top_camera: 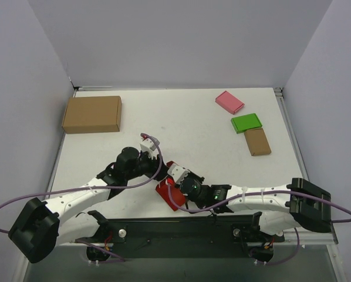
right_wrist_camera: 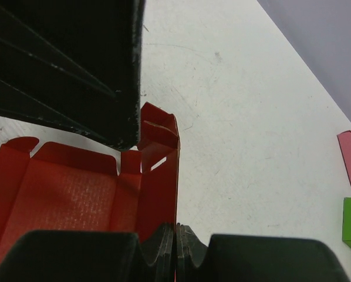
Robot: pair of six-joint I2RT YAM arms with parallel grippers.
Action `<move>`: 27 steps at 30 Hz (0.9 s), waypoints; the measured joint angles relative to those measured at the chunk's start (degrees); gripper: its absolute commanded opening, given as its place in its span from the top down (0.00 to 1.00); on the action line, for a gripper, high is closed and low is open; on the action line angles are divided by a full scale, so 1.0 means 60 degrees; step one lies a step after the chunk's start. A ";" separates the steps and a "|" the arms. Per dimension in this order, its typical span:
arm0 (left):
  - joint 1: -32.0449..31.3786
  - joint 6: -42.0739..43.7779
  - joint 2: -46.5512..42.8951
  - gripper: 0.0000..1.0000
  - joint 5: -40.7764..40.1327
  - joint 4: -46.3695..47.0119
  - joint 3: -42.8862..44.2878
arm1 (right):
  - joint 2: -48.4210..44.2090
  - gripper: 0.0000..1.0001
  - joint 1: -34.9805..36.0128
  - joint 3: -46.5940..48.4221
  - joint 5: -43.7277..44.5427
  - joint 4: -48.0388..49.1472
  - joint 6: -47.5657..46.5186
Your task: Fold the paper box
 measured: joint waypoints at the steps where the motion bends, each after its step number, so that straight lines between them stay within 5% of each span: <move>1: 0.0000 0.0168 0.0076 0.34 0.0004 -0.0015 0.0000 | -0.0117 1.00 -0.0062 -0.0055 -0.0135 -0.0007 0.0026; 19: -0.0026 0.1483 0.1239 0.35 0.0419 0.1698 -0.0102 | -0.0546 1.00 -0.0576 -0.0273 -0.1348 -0.0106 0.0262; 27: -0.0131 0.1625 0.1894 0.47 0.0535 0.2441 -0.0102 | -0.0630 1.00 -0.0681 -0.0361 -0.1501 -0.0109 0.0364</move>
